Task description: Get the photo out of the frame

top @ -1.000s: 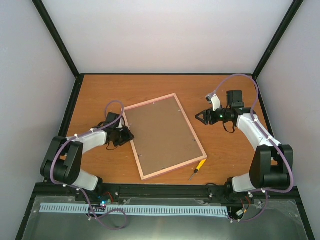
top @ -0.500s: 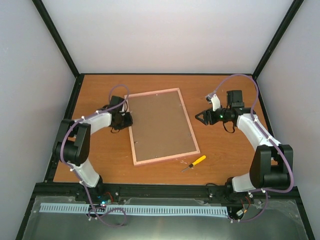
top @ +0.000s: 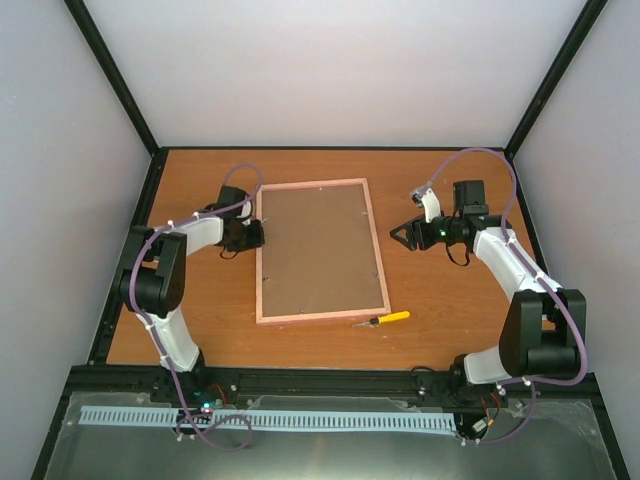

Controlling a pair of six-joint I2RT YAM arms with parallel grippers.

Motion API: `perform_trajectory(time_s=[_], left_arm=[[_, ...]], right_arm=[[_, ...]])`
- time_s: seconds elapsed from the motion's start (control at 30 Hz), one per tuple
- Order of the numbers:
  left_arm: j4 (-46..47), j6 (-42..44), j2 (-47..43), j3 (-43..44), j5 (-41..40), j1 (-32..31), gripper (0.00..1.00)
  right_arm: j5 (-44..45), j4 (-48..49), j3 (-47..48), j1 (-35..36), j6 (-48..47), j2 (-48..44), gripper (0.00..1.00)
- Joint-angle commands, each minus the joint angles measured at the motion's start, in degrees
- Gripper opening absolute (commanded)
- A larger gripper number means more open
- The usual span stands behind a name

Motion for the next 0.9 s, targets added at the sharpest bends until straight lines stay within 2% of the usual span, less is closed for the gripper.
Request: perform_trajectory(time_s=[0.0, 0.13, 0.17, 0.2, 0.27, 0.3, 0.33, 0.37, 0.47, 0.67, 0.77, 0.87], left_arm=[[5.0, 2.9, 0.7, 3.1, 3.5, -1.2, 0.01], [4.3, 1.7, 2.7, 4.5, 1.8, -2.0, 0.05], [4.2, 1.3, 2.8, 4.8, 1.2, -2.0, 0.09], [3.9, 0.7, 2.7, 4.8, 0.6, -2.0, 0.17], [3.4, -0.3, 1.7, 4.9, -0.6, -2.0, 0.4], [3.0, -0.7, 0.8, 4.9, -0.8, -2.0, 0.59], [2.6, -1.1, -0.1, 5.0, -0.9, -2.0, 0.89], [1.6, -1.6, -1.0, 5.3, -0.9, -2.0, 0.98], [-3.4, -2.2, -4.0, 7.6, -1.1, -2.0, 1.0], [-10.9, 3.9, -13.0, 10.9, -3.8, -2.1, 1.0], [-9.2, 9.1, -19.9, 9.8, -2.8, -2.2, 1.0], [-1.5, 10.0, -28.9, 4.3, 0.1, -2.5, 1.0]], right_arm=[[-1.0, -0.1, -0.3, -0.2, -1.0, 0.1, 0.62], [-1.1, -0.1, -0.4, -0.2, -0.9, -0.4, 0.62], [-1.1, 0.0, -0.4, -0.2, -0.9, -0.5, 0.62], [-1.0, -0.1, -0.5, -0.2, -0.8, -0.6, 0.62], [-0.9, -0.1, -0.6, -0.2, -1.1, -0.9, 0.63], [-0.9, 0.0, -0.6, -0.2, -1.0, -1.0, 0.63], [-0.8, 0.0, -0.6, -0.2, -1.1, -1.2, 0.63], [-0.9, -0.1, -0.6, -0.2, -1.3, -1.3, 0.63], [-0.1, -0.4, -0.3, -0.2, -2.2, -1.6, 0.63], [2.5, -3.2, 1.1, -0.3, -7.9, -5.3, 0.65], [-0.5, -8.4, 2.2, -0.2, -15.1, -8.0, 0.65], [-3.1, -18.3, 2.9, 0.1, -26.7, -9.8, 0.66]])
